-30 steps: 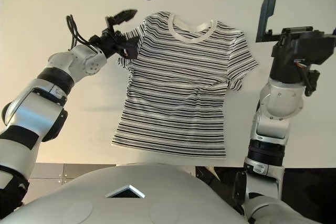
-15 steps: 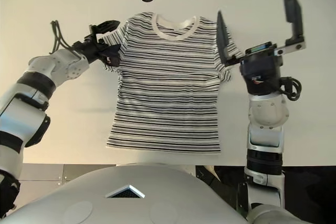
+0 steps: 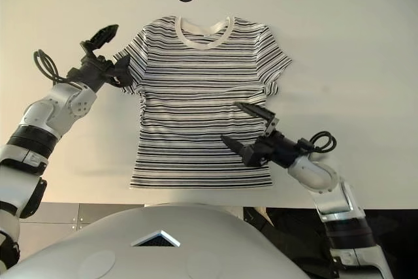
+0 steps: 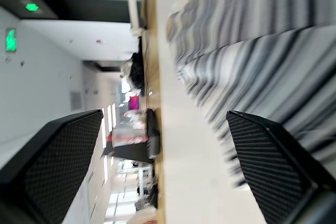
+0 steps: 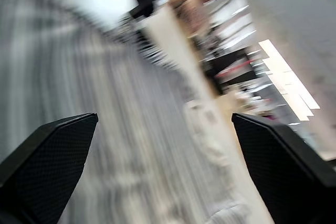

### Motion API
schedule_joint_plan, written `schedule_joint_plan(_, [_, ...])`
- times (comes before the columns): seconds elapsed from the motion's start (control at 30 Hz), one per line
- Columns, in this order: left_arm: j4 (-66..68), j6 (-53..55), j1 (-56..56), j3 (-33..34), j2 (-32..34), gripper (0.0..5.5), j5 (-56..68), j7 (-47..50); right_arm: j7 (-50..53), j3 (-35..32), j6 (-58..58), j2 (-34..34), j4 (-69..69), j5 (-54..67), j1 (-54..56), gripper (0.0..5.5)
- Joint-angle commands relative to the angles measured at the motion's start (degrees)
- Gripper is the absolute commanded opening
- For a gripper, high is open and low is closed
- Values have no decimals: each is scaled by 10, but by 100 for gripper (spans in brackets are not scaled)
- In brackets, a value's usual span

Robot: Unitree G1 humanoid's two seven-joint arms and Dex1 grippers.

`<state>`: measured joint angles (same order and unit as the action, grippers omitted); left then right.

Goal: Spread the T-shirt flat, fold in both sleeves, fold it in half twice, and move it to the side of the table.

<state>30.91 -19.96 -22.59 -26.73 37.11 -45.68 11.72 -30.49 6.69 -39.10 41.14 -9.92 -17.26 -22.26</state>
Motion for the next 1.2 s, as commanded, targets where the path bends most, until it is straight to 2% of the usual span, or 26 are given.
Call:
schedule_joint_plan(0.03, [-93,33,41,49,3,437,18,3,-30,-23,14,58,-24,-28,-41,472])
schedule_joint_plan(0.17, [-129,54,58,78,3,437,20,3,-44,-33,22,86,-42,-26,-89,472])
schedule_joint_plan(0.47, [-165,71,88,147,6,437,36,28,-59,31,24,90,-61,-50,-131,472])
schedule_joint_plan(0.67, [-158,74,107,177,40,437,37,11,-33,-6,29,87,-82,-17,-125,472])
schedule_joint_plan(0.83, [-99,73,93,145,69,437,-7,-9,-18,-49,-12,81,-132,141,-107,472])
schedule_joint_plan(0.93, [-46,51,56,115,62,437,-24,-13,-22,-40,-13,69,-151,204,-82,472])
schedule_joint_plan(1.2, [216,-28,-100,-39,4,437,-112,-25,-10,-20,14,6,-129,197,-20,472])
